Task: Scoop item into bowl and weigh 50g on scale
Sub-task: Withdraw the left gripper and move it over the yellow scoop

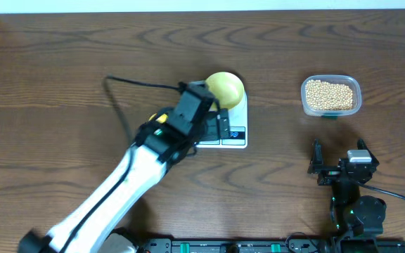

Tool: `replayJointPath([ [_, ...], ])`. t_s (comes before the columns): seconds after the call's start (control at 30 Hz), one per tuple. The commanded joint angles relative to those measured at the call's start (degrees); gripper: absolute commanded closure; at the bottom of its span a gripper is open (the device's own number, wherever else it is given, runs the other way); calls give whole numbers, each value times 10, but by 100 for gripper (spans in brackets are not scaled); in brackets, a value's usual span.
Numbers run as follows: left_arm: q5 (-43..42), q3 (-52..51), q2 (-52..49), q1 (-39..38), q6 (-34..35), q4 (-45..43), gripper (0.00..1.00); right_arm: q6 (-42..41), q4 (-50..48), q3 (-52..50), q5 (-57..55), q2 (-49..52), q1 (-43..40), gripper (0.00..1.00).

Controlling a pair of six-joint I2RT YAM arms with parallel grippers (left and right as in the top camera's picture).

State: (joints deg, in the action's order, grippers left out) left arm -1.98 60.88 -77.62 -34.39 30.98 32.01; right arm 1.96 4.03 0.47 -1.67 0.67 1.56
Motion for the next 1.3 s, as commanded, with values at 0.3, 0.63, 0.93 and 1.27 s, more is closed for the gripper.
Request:
replayJointPath([
  [0.3, 154, -5, 49, 1, -13, 192, 1, 5, 2, -2, 2, -3, -4, 1],
  [0.63, 182, -7, 33, 1, -13, 189, 1, 5, 2, -2, 2, -3, -4, 1],
  [0.93, 62, -7, 33, 79, 49, 190, 0, 5, 2, -2, 2, -3, -4, 1],
  [1.27, 143, -7, 33, 144, 49, 189, 1, 5, 2, -2, 2, -3, -4, 1],
])
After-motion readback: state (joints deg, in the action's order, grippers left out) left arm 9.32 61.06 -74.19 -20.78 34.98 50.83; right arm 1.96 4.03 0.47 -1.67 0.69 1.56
